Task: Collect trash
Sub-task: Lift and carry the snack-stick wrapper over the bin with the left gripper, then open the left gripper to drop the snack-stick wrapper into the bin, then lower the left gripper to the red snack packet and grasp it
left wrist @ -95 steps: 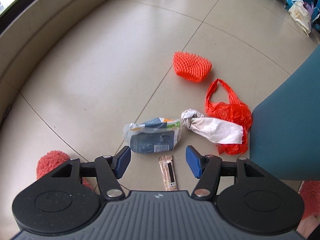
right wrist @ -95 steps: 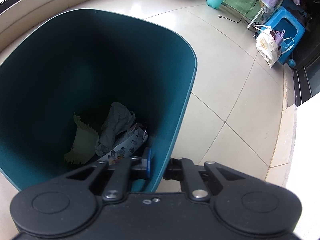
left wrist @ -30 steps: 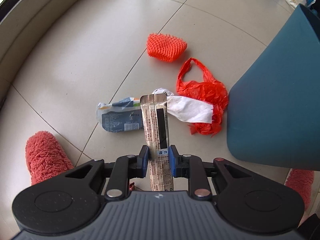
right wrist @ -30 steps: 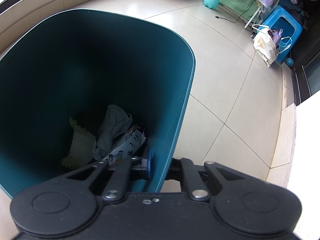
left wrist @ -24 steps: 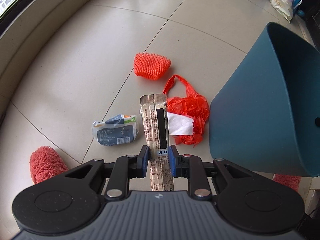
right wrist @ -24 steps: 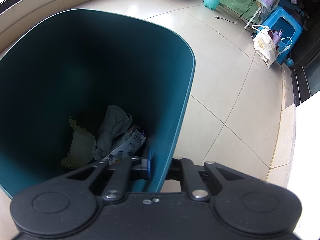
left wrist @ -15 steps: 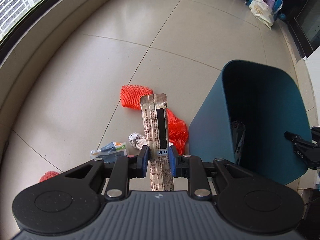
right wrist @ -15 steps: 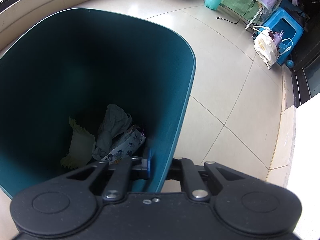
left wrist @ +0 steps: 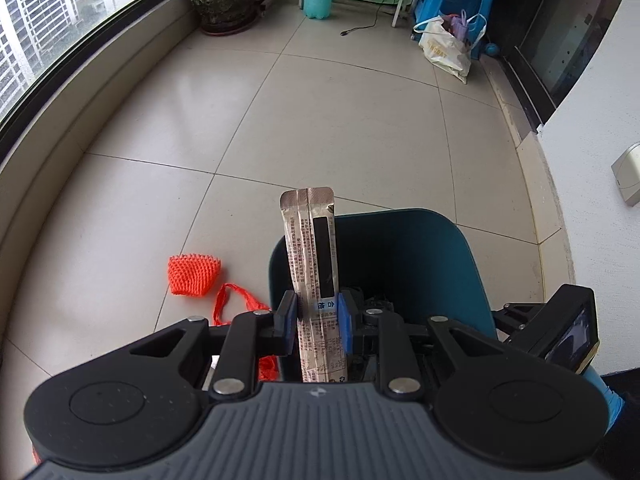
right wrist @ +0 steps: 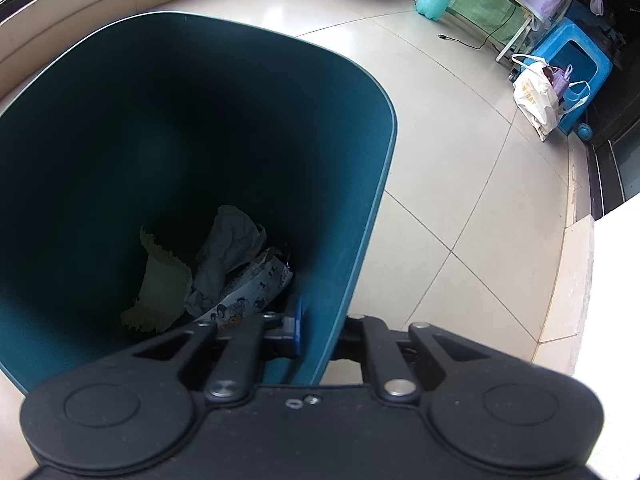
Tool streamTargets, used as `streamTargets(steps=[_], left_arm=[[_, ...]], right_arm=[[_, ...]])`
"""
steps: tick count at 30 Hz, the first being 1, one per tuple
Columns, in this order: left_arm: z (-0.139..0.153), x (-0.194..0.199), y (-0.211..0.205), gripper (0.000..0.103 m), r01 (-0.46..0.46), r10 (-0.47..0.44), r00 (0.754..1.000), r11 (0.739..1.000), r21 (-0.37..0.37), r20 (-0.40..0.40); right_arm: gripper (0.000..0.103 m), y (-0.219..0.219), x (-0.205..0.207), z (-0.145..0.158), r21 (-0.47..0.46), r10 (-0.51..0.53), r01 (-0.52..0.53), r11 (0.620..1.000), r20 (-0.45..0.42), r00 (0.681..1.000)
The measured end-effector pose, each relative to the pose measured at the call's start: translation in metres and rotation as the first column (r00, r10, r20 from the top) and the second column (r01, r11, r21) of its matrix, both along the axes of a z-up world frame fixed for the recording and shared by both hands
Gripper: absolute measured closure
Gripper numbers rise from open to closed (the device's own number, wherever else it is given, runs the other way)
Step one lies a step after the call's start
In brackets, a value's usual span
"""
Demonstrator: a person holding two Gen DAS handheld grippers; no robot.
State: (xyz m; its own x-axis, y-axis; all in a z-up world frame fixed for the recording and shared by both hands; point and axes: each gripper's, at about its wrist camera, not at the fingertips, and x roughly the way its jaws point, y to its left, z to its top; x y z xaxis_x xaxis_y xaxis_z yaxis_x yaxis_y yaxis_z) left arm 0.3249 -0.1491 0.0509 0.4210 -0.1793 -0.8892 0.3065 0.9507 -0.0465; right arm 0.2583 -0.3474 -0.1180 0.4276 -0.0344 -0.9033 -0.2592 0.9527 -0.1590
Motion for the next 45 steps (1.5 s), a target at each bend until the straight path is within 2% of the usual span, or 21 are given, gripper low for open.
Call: streamTargets(steps=[4,10,17,20,33,38,45], left_arm=[[-0.026,0.010,-0.028,0.083,0.029,-0.029,0.999,0.999,0.019,-0.018],[-0.081,0.019,-0.052,0.083,0.042,-0.036,0.993,0.998,0.053,-0.109],[-0.137,0.022,-0.058,0.082,0.045,-0.027,0.983,0.995,0.093,-0.182],[-0.151,0.022,-0.056,0.082,0.045,-0.025,0.978,0.994,0.095,-0.206],[-0.162,0.020,-0.049,0.079,0.041,-0.027,0.981,0.997,0.071,-0.194],[-0.149,0.016,-0.036,0.077,0.039,-0.029,0.982,0.998,0.050,-0.186],[-0.118,0.000,-0.016,0.057,0.045,-0.040,0.991,0.998,0.035,-0.130]], right_arm=[[0.093,-0.002,-0.005,0.000,0.005,0.020,-0.020,1.000,0.012,1.000],[0.094,-0.005,-0.005,0.001,0.017,0.011,-0.011,1.000,0.026,1.000],[0.094,-0.005,-0.006,0.000,0.020,0.010,-0.011,1.000,0.029,1.000],[0.094,-0.005,-0.006,0.000,0.025,0.007,-0.007,1.000,0.029,1.000],[0.094,-0.007,-0.003,-0.001,0.030,0.006,-0.007,1.000,0.017,1.000],[0.094,-0.006,-0.002,-0.003,0.021,0.002,-0.002,1.000,0.012,1.000],[0.094,-0.003,0.001,-0.006,0.013,-0.009,0.009,1.000,0.002,1.000]])
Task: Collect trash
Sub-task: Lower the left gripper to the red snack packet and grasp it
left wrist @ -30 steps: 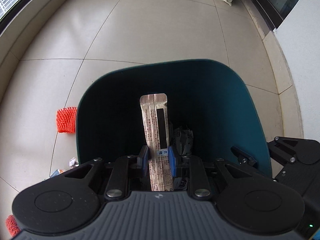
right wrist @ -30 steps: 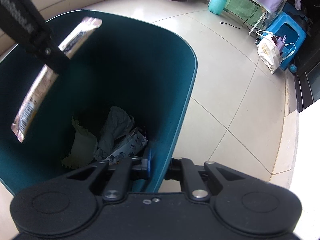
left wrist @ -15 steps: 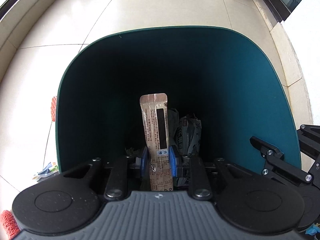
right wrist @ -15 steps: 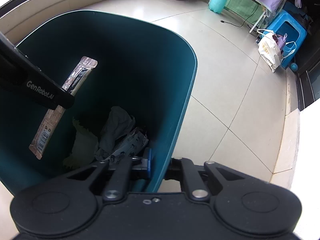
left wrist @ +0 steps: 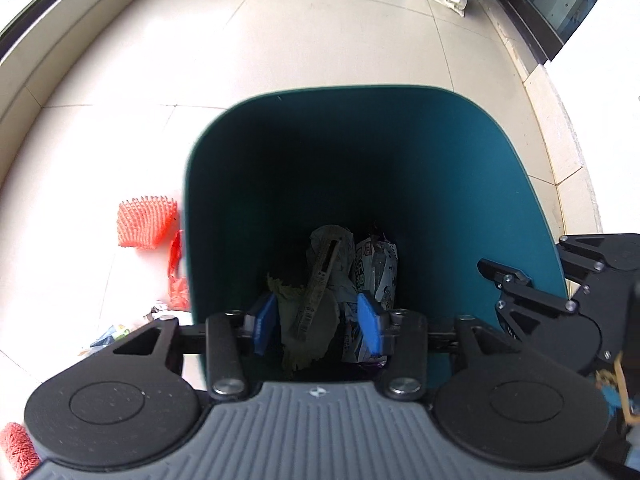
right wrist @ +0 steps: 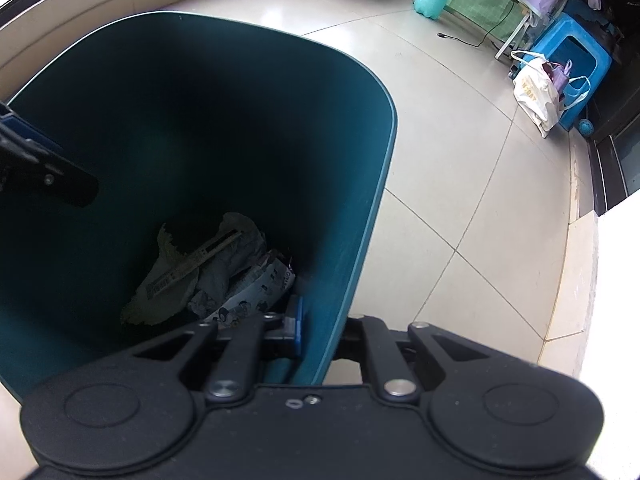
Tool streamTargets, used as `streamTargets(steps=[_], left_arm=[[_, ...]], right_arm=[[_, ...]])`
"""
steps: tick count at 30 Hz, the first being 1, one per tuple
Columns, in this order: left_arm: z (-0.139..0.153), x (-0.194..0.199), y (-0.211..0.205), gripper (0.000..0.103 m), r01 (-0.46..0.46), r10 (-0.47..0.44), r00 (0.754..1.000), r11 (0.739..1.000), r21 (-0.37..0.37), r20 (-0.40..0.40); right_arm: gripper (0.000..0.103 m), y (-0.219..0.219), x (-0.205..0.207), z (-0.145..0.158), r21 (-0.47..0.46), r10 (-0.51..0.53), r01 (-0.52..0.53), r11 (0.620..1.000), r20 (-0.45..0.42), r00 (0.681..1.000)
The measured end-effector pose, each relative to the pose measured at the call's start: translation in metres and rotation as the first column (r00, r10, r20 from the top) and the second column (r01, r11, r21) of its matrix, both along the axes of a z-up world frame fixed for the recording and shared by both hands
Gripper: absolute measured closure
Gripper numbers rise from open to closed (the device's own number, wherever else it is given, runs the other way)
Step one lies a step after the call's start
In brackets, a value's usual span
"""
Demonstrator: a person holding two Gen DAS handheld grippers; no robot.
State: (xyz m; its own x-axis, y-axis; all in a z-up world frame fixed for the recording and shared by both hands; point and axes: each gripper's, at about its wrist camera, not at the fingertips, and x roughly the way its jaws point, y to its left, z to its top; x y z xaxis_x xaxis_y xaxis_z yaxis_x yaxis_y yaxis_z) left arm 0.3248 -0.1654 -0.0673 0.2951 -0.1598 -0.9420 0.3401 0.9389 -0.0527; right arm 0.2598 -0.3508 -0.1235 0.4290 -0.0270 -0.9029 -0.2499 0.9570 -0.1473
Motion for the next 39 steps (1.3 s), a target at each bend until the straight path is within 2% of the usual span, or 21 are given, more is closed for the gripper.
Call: streamTargets(steps=[8,10,15,17,19,28,31,39], left_arm=[[0.041,-0.011,0.033,0.056,-0.030,0.032,0.999,0.998,-0.057,0.040],[0.049,-0.015,0.042,0.052,-0.048,0.051,0.997,0.997,-0.057,0.054],[0.069,-0.028,0.068,0.052,-0.078,0.084,0.992,0.995,-0.070,0.095],[0.070,-0.029,0.082,0.047,-0.103,0.110,0.989,0.992,-0.071,0.098],[0.067,-0.031,0.098,0.034,-0.142,0.147,0.983,0.988,-0.053,0.108],[0.006,-0.038,0.171,0.033,-0.315,0.315,0.949,0.949,-0.017,0.005],[-0.019,-0.040,0.191,0.033,-0.366,0.366,0.930,0.931,-0.007,-0.019],[-0.099,-0.048,0.238,0.033,-0.493,0.491,0.862,0.870,0.020,-0.125]], right_arm=[[0.093,0.001,0.003,-0.001,-0.009,0.001,-0.001,1.000,-0.010,1.000],[0.093,0.001,0.003,-0.001,-0.009,-0.001,0.000,1.000,-0.013,1.000],[0.093,0.001,0.003,-0.001,-0.008,-0.001,0.001,1.000,-0.014,1.000],[0.093,0.000,0.003,-0.001,-0.008,-0.002,0.002,1.000,-0.015,1.000],[0.093,0.000,0.003,-0.002,-0.010,-0.004,0.004,1.000,-0.016,1.000],[0.093,0.000,0.006,-0.003,-0.008,-0.022,0.022,1.000,-0.027,0.999],[0.093,0.001,0.009,-0.004,-0.011,-0.036,0.036,0.999,-0.029,0.999],[0.092,0.003,0.013,-0.008,-0.023,-0.050,0.050,0.999,-0.027,0.998]])
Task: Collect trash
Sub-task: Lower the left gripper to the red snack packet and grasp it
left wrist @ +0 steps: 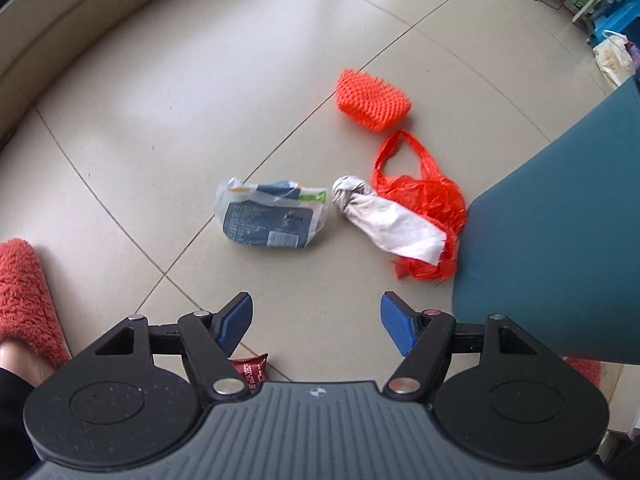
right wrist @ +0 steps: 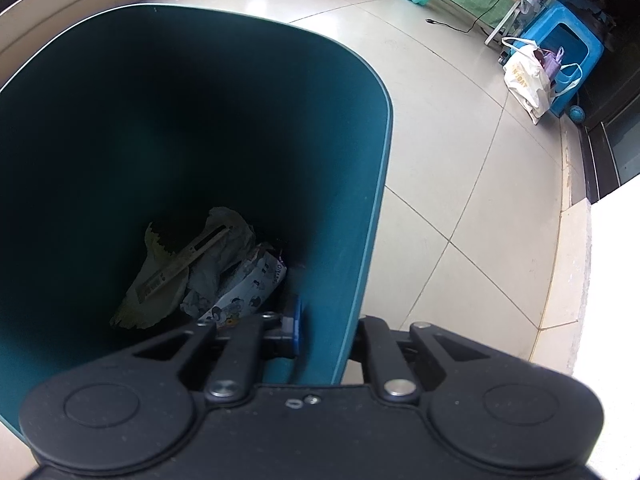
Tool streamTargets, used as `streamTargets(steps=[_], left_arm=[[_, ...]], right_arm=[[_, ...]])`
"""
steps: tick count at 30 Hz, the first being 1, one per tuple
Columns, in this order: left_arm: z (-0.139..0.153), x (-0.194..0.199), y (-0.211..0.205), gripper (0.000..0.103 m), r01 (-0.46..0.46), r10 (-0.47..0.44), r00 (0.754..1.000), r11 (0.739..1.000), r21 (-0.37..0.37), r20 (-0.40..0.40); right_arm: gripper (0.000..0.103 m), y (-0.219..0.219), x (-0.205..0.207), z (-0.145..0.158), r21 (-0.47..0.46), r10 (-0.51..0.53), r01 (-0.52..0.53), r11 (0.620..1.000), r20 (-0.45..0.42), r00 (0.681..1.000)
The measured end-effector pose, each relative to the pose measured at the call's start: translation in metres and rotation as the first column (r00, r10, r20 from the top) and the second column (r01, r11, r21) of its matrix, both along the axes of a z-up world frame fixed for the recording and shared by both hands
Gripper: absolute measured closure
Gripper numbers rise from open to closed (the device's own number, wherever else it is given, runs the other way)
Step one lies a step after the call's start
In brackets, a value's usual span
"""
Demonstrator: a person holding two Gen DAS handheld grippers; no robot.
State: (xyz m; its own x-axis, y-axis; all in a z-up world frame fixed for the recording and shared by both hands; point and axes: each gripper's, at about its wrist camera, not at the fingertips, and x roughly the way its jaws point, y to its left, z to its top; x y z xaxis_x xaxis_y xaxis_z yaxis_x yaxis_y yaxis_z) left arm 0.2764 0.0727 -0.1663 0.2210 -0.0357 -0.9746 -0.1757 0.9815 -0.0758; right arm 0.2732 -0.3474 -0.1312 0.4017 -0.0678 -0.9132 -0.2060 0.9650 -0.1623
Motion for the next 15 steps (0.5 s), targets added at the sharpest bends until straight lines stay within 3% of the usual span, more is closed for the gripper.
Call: streamTargets(steps=[10,15], left_arm=[[-0.105,-0.037,0.033,0.033,-0.079,0.074,0.978,0.997,-0.022,-0.197],[-0.134,-0.048,0.040,0.033,-0.123,0.113,0.967,0.992,-0.028,-0.228]], right_arm=[[0.092,-0.001,-0.001,-0.001,0.001,0.000,0.000,1.000,0.001,1.000],[0.092,-0.001,-0.002,-0.001,-0.002,0.003,-0.003,1.000,0.004,1.000]])
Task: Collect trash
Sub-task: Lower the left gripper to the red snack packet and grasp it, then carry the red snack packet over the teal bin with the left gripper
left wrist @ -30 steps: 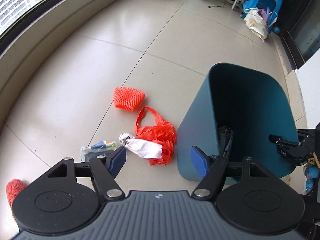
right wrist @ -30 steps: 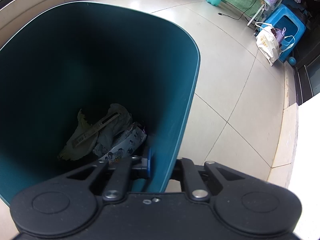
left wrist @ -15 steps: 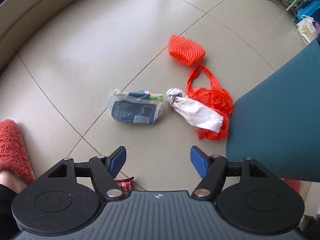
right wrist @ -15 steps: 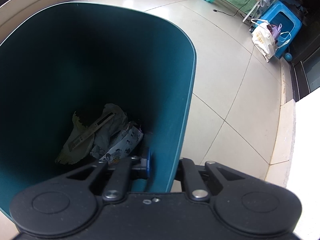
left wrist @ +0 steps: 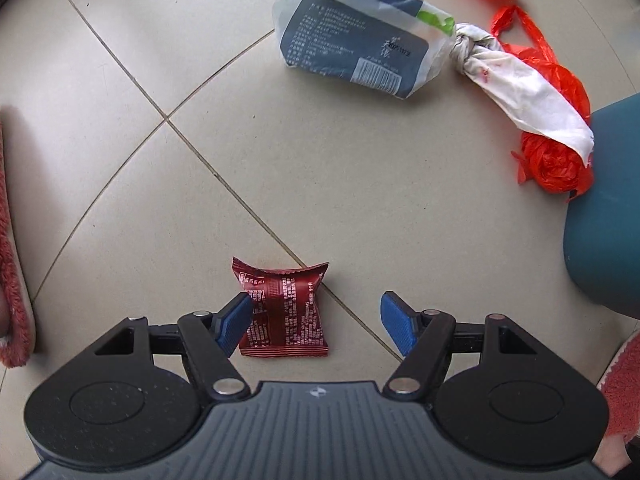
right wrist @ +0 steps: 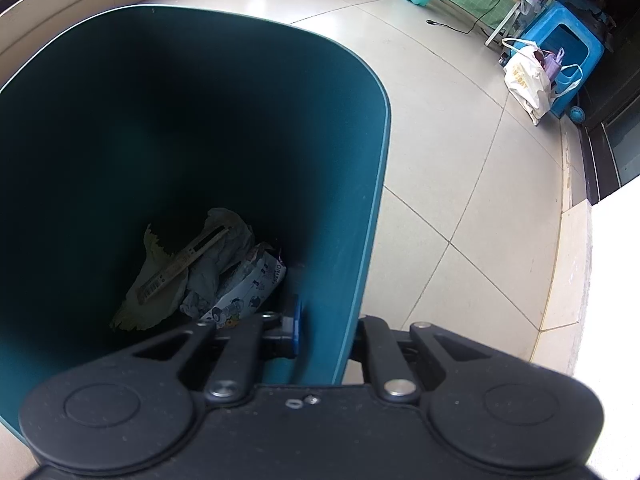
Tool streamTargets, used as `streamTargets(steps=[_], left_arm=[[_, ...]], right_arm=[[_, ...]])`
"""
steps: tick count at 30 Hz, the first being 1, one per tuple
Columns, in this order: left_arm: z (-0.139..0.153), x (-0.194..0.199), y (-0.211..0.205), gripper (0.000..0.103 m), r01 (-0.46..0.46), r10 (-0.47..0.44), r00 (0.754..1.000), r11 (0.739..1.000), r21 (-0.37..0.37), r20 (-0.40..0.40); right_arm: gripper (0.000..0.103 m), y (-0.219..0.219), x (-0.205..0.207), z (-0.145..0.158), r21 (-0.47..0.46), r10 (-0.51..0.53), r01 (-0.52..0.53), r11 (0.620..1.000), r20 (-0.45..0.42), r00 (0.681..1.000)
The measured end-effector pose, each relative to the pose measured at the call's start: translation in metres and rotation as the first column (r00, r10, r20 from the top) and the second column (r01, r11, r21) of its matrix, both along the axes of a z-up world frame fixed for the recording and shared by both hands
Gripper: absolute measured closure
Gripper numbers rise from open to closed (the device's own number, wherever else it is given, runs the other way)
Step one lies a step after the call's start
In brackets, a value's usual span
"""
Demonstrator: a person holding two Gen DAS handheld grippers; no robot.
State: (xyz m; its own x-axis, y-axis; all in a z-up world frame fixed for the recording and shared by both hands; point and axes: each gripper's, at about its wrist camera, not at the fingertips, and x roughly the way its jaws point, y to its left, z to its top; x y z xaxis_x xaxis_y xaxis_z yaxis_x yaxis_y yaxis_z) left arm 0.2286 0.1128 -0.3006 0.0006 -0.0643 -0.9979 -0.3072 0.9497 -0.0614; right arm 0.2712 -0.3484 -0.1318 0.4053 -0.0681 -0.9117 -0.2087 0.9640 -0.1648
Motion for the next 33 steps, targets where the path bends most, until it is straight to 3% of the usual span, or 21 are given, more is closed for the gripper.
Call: streamTargets(steps=[8,14,24,29,33], left_arm=[[-0.010,-0.005,-0.009,0.035,0.048,-0.048,0.999,0.998,0.049,-0.001],[-0.009,-0.006,-0.014,0.048,0.077,-0.076,0.997,0.992,0.095,-0.009],[-0.003,-0.009,-0.008,0.047,0.049,-0.048,0.999,0.990,0.131,-0.013],[-0.019,-0.013,0.000,0.048,0.034,-0.027,0.998,0.993,0.114,-0.059],[-0.020,-0.012,0.003,0.051,0.015,-0.011,0.999,0.996,0.091,-0.047]], right_arm=[[0.092,0.000,0.000,0.000,0.000,0.000,0.000,1.000,0.001,1.000],[0.092,0.000,0.000,0.000,0.000,0.000,0.000,1.000,0.001,1.000],[0.092,0.001,-0.001,0.000,0.002,-0.001,0.001,1.000,0.002,1.000],[0.092,0.001,-0.001,0.001,0.002,-0.001,0.001,1.000,0.003,1.000],[0.092,0.001,-0.001,0.001,0.002,0.000,0.000,1.000,0.004,1.000]])
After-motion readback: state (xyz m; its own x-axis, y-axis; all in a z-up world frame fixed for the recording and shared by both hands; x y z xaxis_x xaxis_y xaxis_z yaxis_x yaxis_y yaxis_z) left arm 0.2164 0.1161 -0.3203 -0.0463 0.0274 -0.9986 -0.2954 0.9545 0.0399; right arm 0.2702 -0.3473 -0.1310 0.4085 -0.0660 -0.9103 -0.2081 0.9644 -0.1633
